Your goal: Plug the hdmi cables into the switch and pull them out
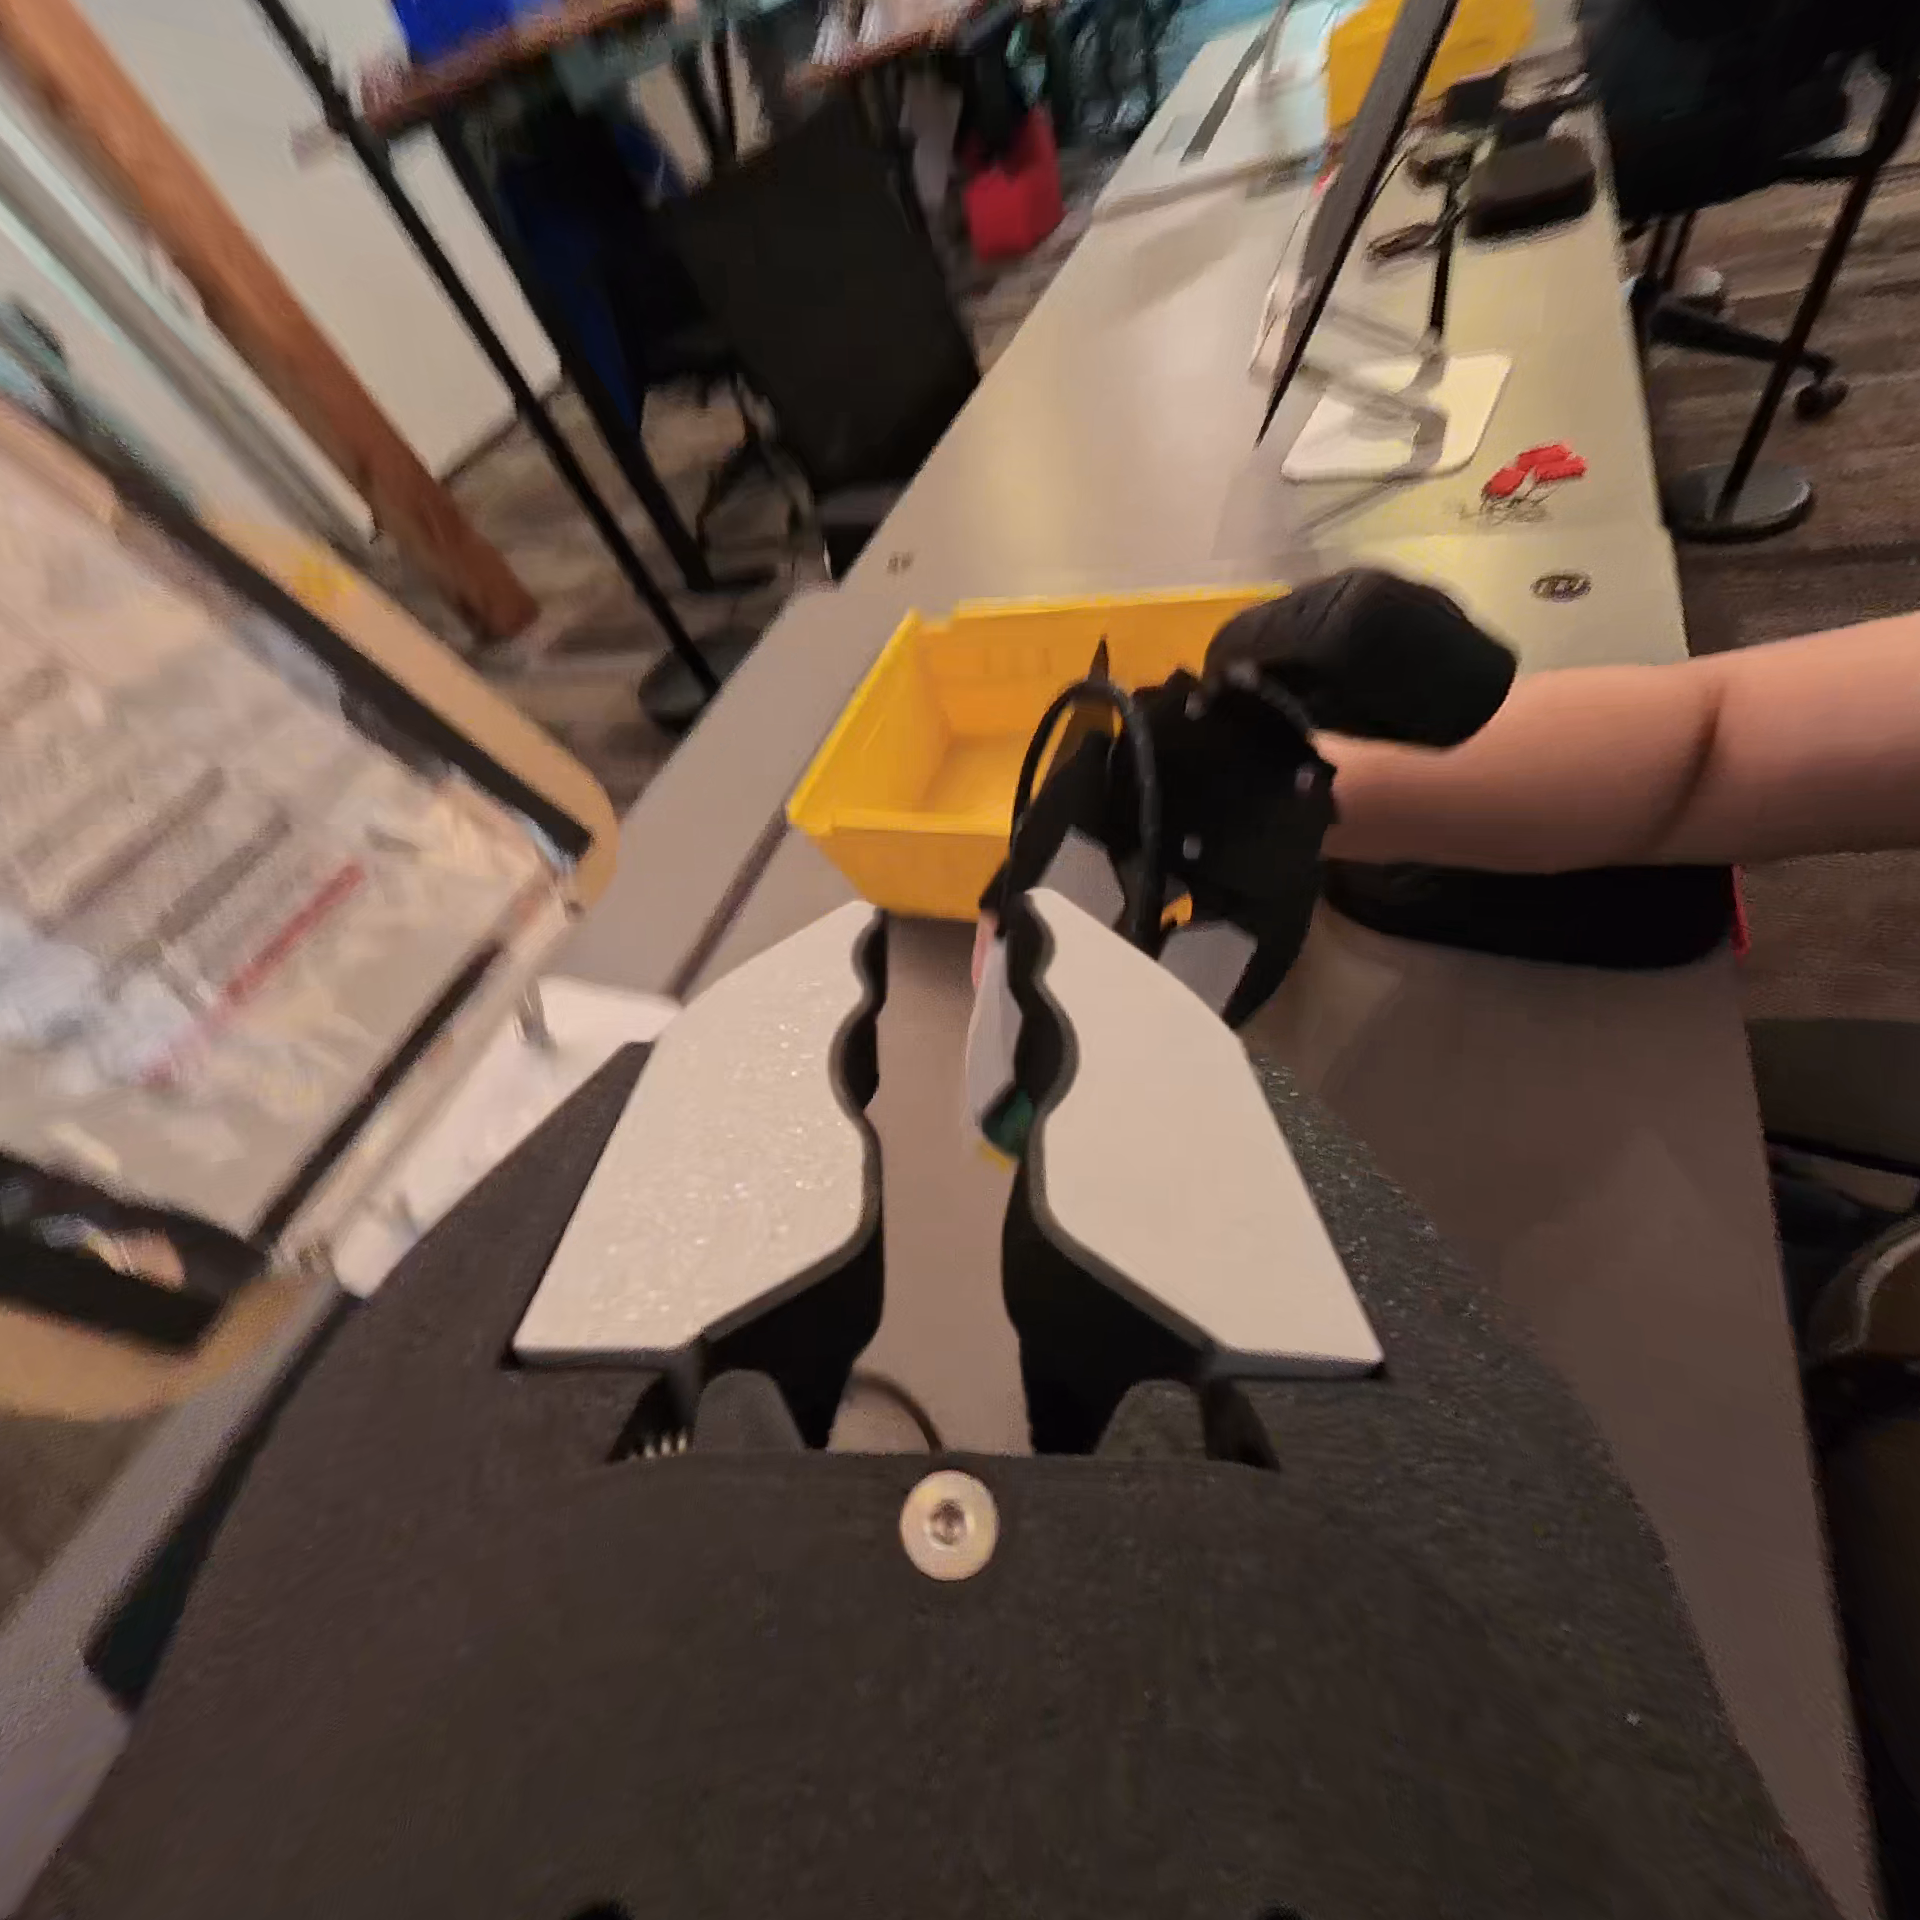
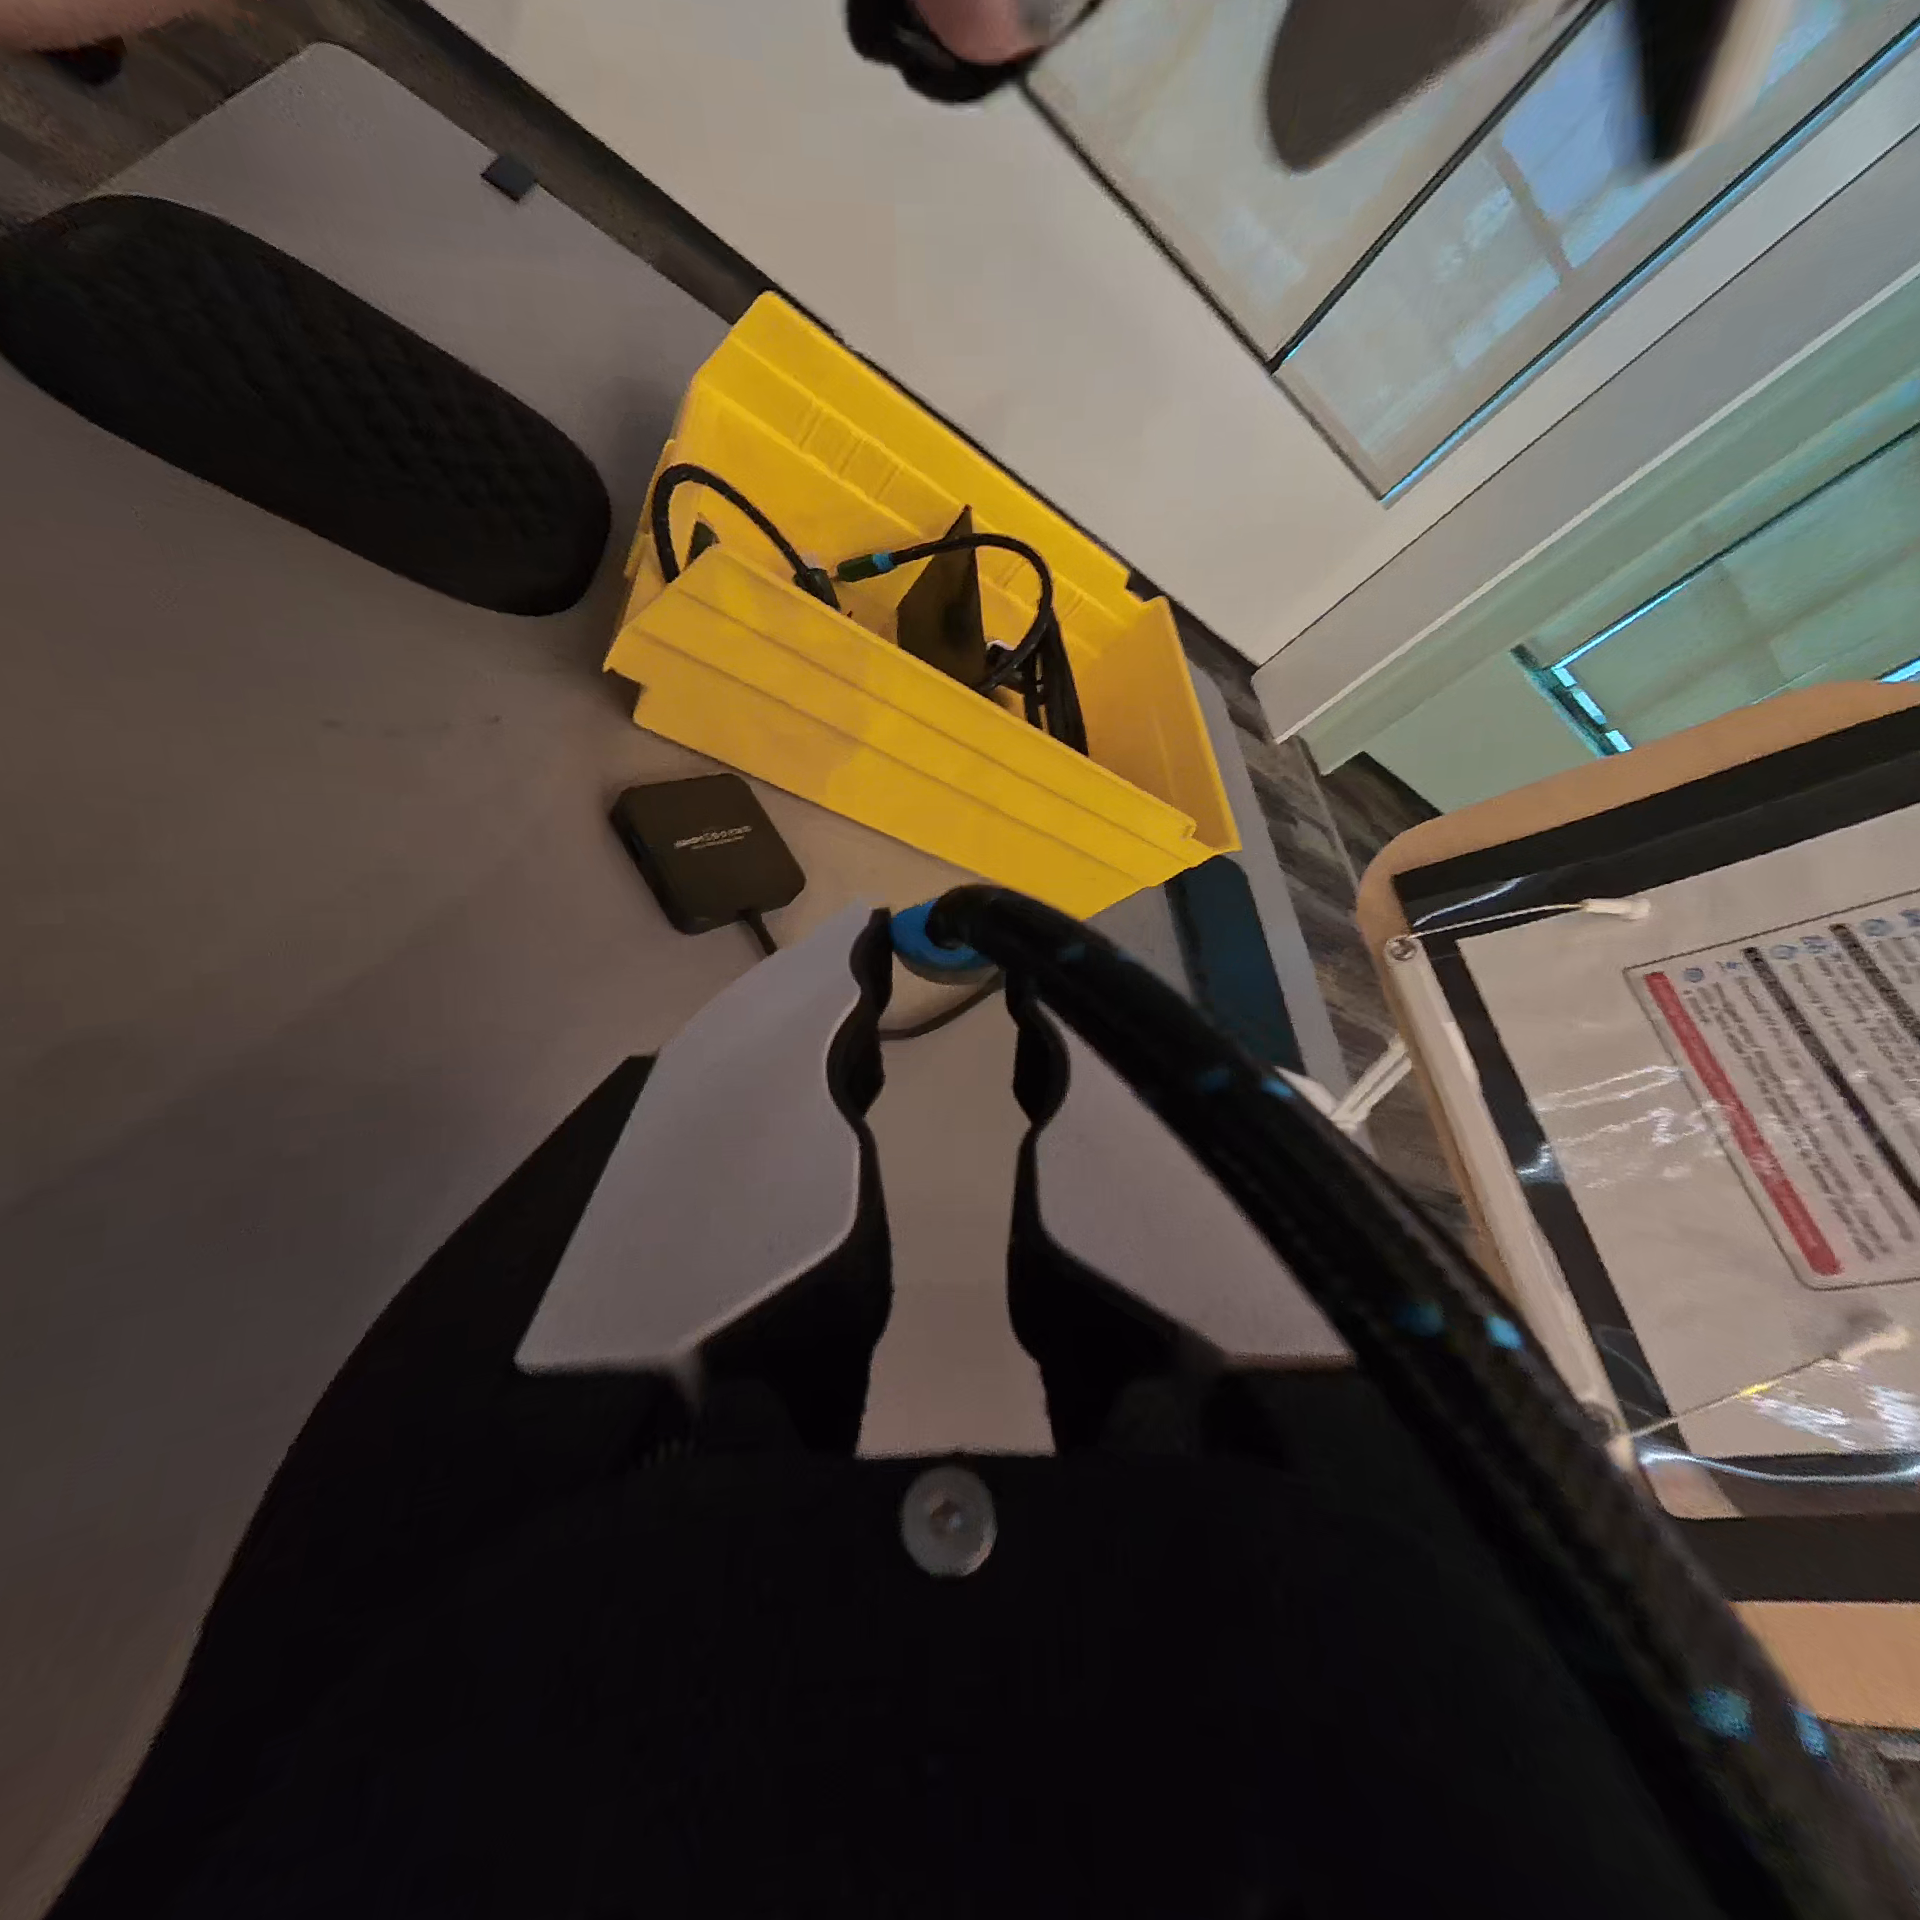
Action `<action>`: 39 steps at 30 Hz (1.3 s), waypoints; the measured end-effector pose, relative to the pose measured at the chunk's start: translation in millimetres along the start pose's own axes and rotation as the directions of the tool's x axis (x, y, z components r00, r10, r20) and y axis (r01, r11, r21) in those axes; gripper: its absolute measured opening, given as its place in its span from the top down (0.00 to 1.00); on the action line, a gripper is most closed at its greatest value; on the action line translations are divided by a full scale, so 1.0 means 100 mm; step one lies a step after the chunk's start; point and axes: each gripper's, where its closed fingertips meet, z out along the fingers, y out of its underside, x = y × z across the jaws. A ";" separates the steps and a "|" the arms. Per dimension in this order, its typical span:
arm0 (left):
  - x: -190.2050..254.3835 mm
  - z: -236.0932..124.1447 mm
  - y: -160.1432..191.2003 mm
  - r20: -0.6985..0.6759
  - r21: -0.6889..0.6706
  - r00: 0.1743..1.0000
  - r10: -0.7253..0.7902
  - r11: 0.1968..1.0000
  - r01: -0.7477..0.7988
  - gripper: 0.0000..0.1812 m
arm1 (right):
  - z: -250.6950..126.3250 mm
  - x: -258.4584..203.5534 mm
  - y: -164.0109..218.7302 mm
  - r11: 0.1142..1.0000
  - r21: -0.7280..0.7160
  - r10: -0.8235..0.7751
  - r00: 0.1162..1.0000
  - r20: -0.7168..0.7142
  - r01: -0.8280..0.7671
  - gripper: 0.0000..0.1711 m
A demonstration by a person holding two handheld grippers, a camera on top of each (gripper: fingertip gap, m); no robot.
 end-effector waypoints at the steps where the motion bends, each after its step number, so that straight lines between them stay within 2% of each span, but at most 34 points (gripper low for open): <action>1: -0.01 -0.01 0.21 0.019 -0.081 0.998 -0.060 0.995 0.061 0.87 | 0.01 -0.02 0.04 1.000 -0.025 0.011 1.000 0.021 -0.011 0.87; 2: -0.01 -0.01 0.46 0.050 -0.168 0.992 -0.117 0.978 0.124 0.84 | 0.01 -0.03 0.07 0.999 -0.049 0.024 0.999 0.043 -0.022 0.87; 4: 0.06 -0.02 1.00 0.115 -0.314 0.973 -0.200 0.922 0.227 0.70 | -0.01 -0.10 0.13 0.996 -0.077 0.063 0.991 0.116 -0.054 0.88; 9: 0.26 0.04 2.11 0.265 -0.482 0.930 -0.255 0.800 0.357 0.70 | 0.01 -0.22 0.40 0.938 -0.256 0.289 0.935 0.206 -0.234 0.87; 13: 0.17 0.08 2.63 0.370 -0.628 0.917 -0.150 0.686 0.367 0.68 | 0.09 -0.37 0.67 0.840 -0.414 0.456 0.871 0.185 -0.352 0.87; 17: 0.14 0.12 2.71 0.405 -0.704 0.911 -0.076 0.610 0.364 0.68 | 0.19 -0.54 0.95 0.702 -0.545 0.609 0.783 0.126 -0.458 0.88; 19: 0.16 0.17 2.70 0.399 -0.710 0.914 -0.070 0.608 0.356 0.69 | 0.24 -0.57 1.07 0.664 -0.575 0.631 0.770 0.091 -0.477 0.87; 22: 0.06 0.13 2.82 0.443 -0.747 0.896 -0.025 0.543 0.384 0.64 | 0.28 -0.55 1.18 0.628 -0.580 0.663 0.747 0.049 -0.519 0.88; 26: 0.10 0.15 2.97 0.472 -0.745 0.870 -0.141 0.464 0.479 0.56 | 0.25 -0.52 1.26 0.571 -0.596 0.705 0.710 0.002 -0.565 0.86; 31: 0.12 0.17 3.02 0.510 -0.723 0.820 -0.262 0.385 0.573 0.54 | 0.13 -0.65 1.23 0.458 -0.679 0.791 0.611 0.017 -0.574 0.77; 37: 0.12 0.17 3.02 0.473 -0.767 0.842 -0.260 0.348 0.539 0.53 | 0.03 -0.56 0.93 0.516 -0.621 0.792 0.604 0.085 -0.590 0.77; 39: 0.12 0.15 3.01 0.454 -0.787 0.858 -0.240 0.344 0.512 0.55 | 0.03 -0.52 0.86 0.529 -0.591 0.799 0.593 0.104 -0.609 0.77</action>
